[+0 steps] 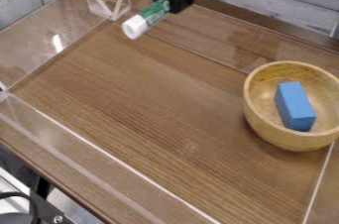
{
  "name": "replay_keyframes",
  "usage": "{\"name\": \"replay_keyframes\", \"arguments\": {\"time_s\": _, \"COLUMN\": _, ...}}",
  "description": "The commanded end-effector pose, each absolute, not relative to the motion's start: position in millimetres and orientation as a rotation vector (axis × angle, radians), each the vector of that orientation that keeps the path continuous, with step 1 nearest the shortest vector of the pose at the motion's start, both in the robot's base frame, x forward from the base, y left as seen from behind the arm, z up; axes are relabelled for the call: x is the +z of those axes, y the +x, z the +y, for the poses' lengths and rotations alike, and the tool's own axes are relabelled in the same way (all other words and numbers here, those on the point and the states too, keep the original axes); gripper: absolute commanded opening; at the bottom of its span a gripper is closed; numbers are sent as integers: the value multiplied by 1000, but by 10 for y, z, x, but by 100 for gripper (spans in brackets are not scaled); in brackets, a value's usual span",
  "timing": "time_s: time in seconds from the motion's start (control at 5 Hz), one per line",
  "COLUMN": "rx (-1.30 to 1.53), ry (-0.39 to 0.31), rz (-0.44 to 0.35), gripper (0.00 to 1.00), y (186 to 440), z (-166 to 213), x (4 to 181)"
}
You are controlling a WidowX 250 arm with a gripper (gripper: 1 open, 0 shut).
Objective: Put the green marker in the brown bowl
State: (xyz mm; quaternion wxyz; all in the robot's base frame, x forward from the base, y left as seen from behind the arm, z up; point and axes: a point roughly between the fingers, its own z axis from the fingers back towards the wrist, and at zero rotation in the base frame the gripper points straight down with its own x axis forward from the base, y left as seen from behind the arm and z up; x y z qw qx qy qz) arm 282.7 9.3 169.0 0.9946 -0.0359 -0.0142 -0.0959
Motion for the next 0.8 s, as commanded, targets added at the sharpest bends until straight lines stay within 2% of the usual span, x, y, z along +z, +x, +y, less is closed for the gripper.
{"name": "replay_keyframes", "arguments": {"time_s": 0.0, "rx": -205, "ry": -60, "rz": -140, "gripper": 0, "y": 2891, "z": -146, "x": 2003}}
{"name": "replay_keyframes", "arguments": {"time_s": 0.2, "rx": -200, "ry": -61, "rz": -153, "gripper": 0, "y": 2912, "z": -399, "x": 2020}}
{"name": "replay_keyframes", "arguments": {"time_s": 0.6, "rx": -205, "ry": -69, "rz": -192, "gripper": 0, "y": 3056, "z": -645, "x": 1997}}
